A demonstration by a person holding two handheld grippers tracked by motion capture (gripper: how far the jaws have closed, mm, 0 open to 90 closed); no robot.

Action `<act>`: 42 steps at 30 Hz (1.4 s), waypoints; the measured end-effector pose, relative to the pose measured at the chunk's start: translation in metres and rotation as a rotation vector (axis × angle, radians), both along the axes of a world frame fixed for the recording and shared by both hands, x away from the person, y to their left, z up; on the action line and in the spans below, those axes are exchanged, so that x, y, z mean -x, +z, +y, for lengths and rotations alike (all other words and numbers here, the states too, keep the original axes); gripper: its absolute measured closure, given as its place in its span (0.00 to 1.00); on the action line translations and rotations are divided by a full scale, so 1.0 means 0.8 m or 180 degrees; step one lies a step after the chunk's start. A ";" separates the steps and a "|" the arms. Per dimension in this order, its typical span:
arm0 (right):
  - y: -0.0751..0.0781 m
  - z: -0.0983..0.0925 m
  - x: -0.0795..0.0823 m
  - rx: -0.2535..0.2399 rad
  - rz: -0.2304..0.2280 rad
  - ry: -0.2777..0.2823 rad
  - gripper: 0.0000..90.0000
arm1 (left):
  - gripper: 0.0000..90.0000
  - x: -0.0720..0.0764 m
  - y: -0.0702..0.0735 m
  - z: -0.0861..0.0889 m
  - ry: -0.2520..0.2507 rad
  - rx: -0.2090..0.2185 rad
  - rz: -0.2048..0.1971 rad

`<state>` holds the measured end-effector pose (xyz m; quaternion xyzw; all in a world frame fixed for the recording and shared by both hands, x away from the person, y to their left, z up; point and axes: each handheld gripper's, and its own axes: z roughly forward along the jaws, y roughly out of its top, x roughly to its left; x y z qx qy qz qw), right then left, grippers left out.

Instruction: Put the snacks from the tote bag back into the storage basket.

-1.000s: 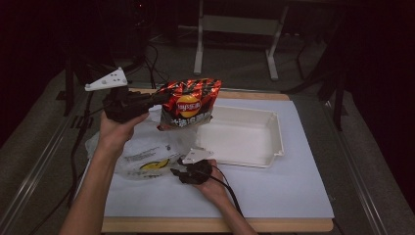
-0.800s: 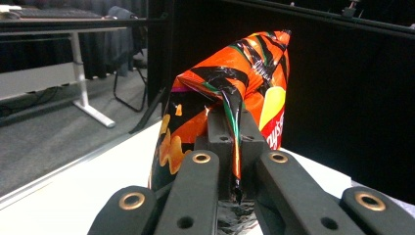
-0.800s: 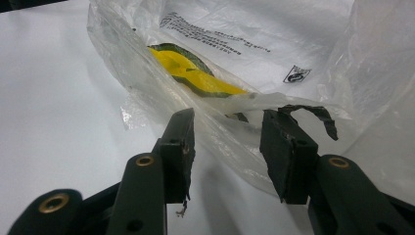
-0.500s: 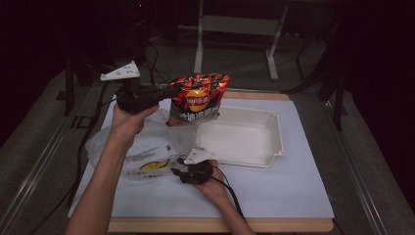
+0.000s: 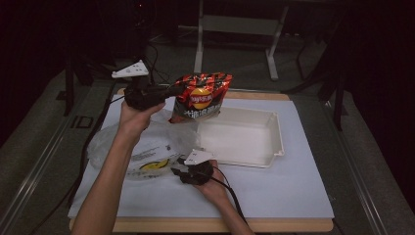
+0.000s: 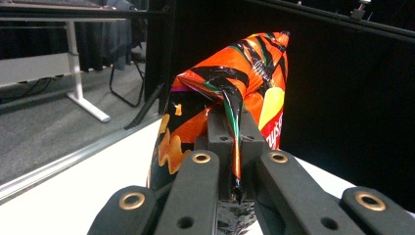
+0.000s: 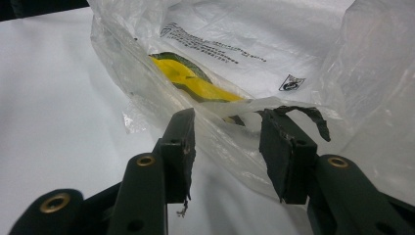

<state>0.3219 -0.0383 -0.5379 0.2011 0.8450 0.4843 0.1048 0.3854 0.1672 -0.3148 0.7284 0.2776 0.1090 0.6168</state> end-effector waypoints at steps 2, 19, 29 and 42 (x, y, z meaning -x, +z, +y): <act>0.000 0.000 0.000 0.0003 -0.0017 0.0002 0.63 | 0.99 -0.003 -0.002 -0.003 0.0009 0.0000 0.0011; 0.000 -0.001 0.002 -0.0029 -0.0052 0.0003 0.64 | 0.99 -0.039 -0.016 -0.039 -0.0102 0.0012 0.0101; 0.000 -0.002 0.003 -0.0056 -0.0080 0.0002 0.64 | 0.99 -0.061 -0.023 -0.060 -0.0123 0.0009 0.0191; 0.000 -0.003 0.004 -0.0085 -0.0113 0.0018 0.64 | 0.99 -0.083 -0.037 -0.098 -0.0268 -0.0049 0.0305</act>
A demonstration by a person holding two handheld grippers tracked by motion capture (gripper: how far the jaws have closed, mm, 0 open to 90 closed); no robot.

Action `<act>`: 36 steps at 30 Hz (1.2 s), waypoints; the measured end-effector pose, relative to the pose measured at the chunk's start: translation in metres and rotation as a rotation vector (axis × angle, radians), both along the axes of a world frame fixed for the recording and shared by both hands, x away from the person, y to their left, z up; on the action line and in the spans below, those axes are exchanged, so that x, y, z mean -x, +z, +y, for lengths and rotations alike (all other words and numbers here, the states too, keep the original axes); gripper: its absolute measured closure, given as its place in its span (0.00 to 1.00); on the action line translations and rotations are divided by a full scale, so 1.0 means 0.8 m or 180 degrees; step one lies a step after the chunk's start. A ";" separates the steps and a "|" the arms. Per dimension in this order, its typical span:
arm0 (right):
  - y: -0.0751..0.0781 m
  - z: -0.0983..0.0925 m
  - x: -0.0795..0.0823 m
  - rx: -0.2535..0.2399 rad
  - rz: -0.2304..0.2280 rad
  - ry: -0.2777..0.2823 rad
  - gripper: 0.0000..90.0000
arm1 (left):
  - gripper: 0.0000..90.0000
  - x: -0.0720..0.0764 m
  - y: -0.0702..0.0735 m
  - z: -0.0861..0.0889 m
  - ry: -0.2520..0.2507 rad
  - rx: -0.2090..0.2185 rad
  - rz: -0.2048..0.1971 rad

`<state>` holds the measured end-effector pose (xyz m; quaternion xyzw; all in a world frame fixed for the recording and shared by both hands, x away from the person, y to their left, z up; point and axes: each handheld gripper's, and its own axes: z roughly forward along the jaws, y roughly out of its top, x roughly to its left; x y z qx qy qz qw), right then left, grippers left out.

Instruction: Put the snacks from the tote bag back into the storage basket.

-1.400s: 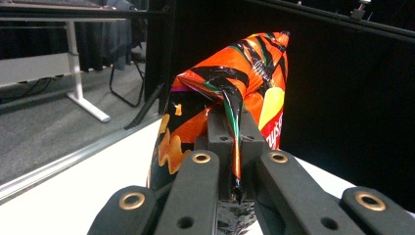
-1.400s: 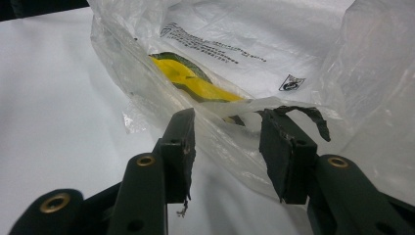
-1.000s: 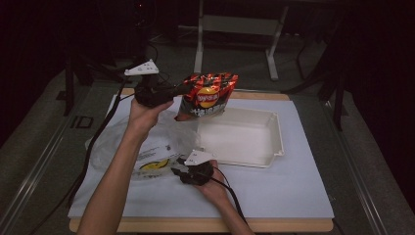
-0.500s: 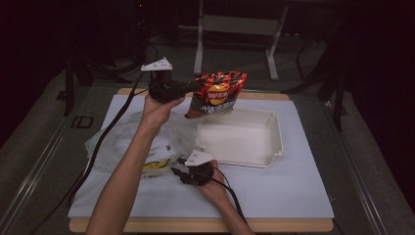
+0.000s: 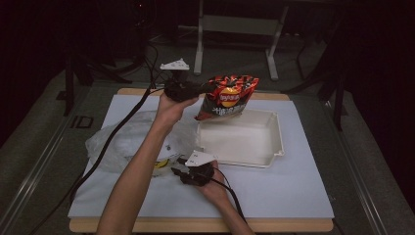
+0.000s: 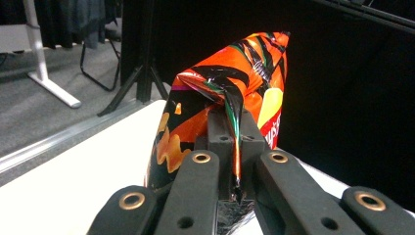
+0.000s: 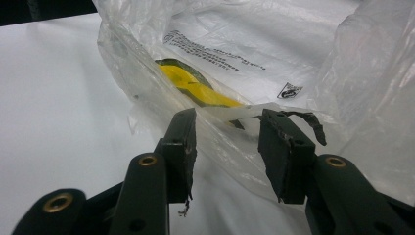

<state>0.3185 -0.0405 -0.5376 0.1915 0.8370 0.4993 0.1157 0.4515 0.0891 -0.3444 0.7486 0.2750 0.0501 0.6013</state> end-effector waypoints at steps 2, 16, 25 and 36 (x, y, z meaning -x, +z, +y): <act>0.000 0.000 0.000 -0.0003 -0.0009 -0.0004 0.64 | 0.99 -0.005 -0.007 -0.004 -0.0034 0.0003 0.0037; 0.000 -0.001 0.001 -0.0028 -0.0037 -0.0005 0.64 | 0.99 -0.026 -0.025 -0.021 -0.0109 -0.0005 0.0178; 0.000 -0.002 0.001 -0.0045 -0.0050 -0.0021 0.64 | 0.99 -0.039 -0.046 -0.030 -0.0072 -0.0190 0.0329; 0.000 0.000 0.004 0.0009 -0.0112 0.0000 0.64 | 0.98 -0.053 -0.072 -0.034 0.0119 -0.0562 0.0452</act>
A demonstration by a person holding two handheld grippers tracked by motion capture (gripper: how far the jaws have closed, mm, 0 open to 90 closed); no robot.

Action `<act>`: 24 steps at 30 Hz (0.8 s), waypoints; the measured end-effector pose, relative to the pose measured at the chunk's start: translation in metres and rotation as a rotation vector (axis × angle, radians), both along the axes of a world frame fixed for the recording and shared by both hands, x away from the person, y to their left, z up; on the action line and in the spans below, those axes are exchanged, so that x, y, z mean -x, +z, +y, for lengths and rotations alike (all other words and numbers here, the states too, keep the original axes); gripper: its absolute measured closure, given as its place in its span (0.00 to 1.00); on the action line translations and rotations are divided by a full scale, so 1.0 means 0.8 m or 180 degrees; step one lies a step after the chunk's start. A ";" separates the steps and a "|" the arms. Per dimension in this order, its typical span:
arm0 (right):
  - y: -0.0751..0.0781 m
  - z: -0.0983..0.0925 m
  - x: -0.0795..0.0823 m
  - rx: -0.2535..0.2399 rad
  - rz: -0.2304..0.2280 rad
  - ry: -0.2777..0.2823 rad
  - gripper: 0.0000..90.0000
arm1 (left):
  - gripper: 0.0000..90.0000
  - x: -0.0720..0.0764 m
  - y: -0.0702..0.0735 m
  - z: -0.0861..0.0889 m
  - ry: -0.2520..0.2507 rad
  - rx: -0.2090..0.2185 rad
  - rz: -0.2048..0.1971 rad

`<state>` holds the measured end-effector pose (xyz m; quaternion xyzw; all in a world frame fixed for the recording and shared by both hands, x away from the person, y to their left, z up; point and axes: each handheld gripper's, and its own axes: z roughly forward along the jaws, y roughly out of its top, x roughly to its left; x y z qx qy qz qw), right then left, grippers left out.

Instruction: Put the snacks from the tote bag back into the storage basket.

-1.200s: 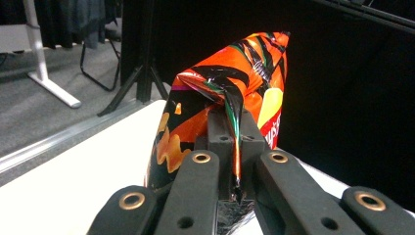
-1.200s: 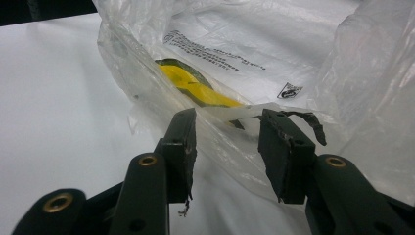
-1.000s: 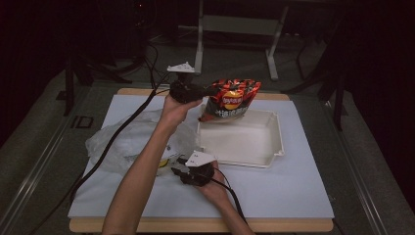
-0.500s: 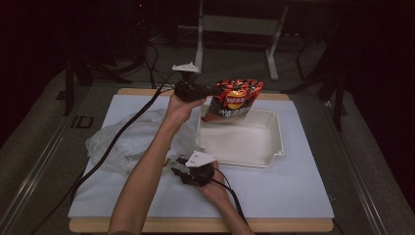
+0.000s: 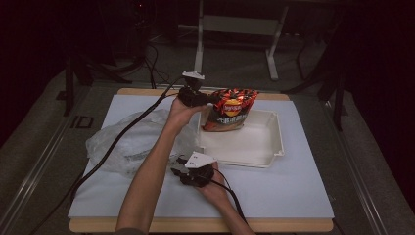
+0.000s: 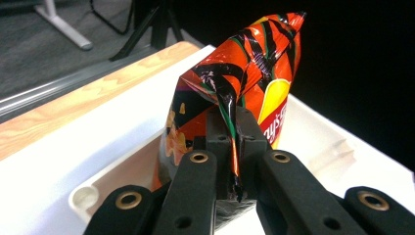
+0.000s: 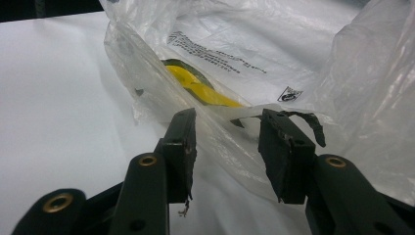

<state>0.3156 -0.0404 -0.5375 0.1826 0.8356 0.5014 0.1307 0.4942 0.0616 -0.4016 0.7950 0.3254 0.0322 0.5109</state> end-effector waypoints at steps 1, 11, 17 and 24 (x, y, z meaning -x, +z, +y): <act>0.000 0.000 0.000 -0.0016 0.0012 -0.0007 0.64 | 0.97 -0.001 -0.001 0.000 0.0022 0.0003 -0.0006; 0.000 -0.001 0.000 -0.0042 0.0007 -0.0020 0.64 | 0.91 -0.002 -0.006 0.010 0.0251 -0.0120 -0.0035; 0.000 -0.001 0.000 -0.0042 0.0011 -0.0021 0.64 | 0.83 -0.002 -0.008 0.011 0.0381 -0.0158 -0.0062; 0.000 -0.002 0.000 -0.0048 0.0007 -0.0023 0.64 | 0.68 -0.005 -0.005 0.012 0.0793 -0.0303 -0.0154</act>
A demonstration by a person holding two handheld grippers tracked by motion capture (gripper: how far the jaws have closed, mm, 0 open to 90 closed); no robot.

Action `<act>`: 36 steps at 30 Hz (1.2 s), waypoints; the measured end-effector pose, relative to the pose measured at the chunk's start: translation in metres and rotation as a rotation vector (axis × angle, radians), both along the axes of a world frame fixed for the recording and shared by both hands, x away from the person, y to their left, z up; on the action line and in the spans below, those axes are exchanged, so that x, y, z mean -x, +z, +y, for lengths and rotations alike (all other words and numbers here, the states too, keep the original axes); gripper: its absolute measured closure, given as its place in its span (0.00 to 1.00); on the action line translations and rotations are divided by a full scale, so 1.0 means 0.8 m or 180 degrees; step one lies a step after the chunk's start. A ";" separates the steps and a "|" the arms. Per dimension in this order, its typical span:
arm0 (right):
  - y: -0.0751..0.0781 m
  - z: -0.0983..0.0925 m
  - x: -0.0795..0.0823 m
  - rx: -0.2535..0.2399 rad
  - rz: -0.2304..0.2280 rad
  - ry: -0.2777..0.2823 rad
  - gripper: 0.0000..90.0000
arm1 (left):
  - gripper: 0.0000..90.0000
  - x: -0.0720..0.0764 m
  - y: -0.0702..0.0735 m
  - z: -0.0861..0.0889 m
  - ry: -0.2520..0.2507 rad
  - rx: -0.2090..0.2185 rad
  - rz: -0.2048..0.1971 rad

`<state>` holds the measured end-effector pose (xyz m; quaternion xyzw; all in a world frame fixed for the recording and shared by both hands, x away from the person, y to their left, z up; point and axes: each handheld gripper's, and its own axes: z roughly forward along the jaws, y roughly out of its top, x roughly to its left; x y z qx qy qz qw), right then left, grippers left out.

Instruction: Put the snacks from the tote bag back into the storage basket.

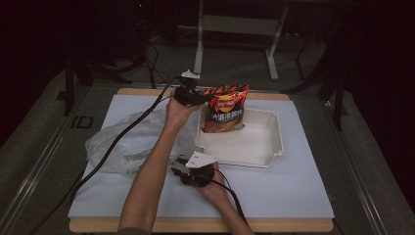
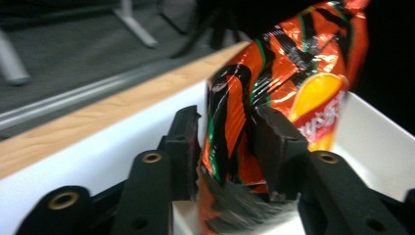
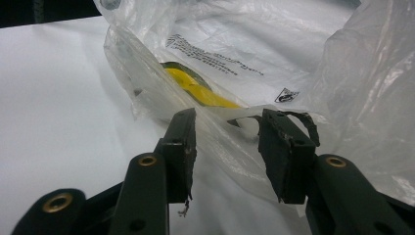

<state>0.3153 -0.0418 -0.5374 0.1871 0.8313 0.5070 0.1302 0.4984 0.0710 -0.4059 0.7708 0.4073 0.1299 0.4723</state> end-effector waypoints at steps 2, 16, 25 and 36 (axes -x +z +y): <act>0.000 0.000 0.000 -0.0001 0.0000 -0.0002 0.64 | 0.67 -0.001 0.001 -0.001 0.0171 -0.0018 -0.0026; 0.000 -0.003 0.000 -0.0058 0.0009 -0.0031 0.64 | 0.60 -0.014 -0.002 -0.005 0.0566 0.0209 0.0102; 0.000 -0.003 0.000 -0.0062 0.0005 -0.0028 0.64 | 0.59 -0.001 0.001 -0.008 0.0206 0.0242 -0.0028; 0.000 -0.002 0.000 -0.0053 0.0011 -0.0027 0.64 | 0.54 0.016 -0.001 -0.018 0.0078 -0.0023 -0.0181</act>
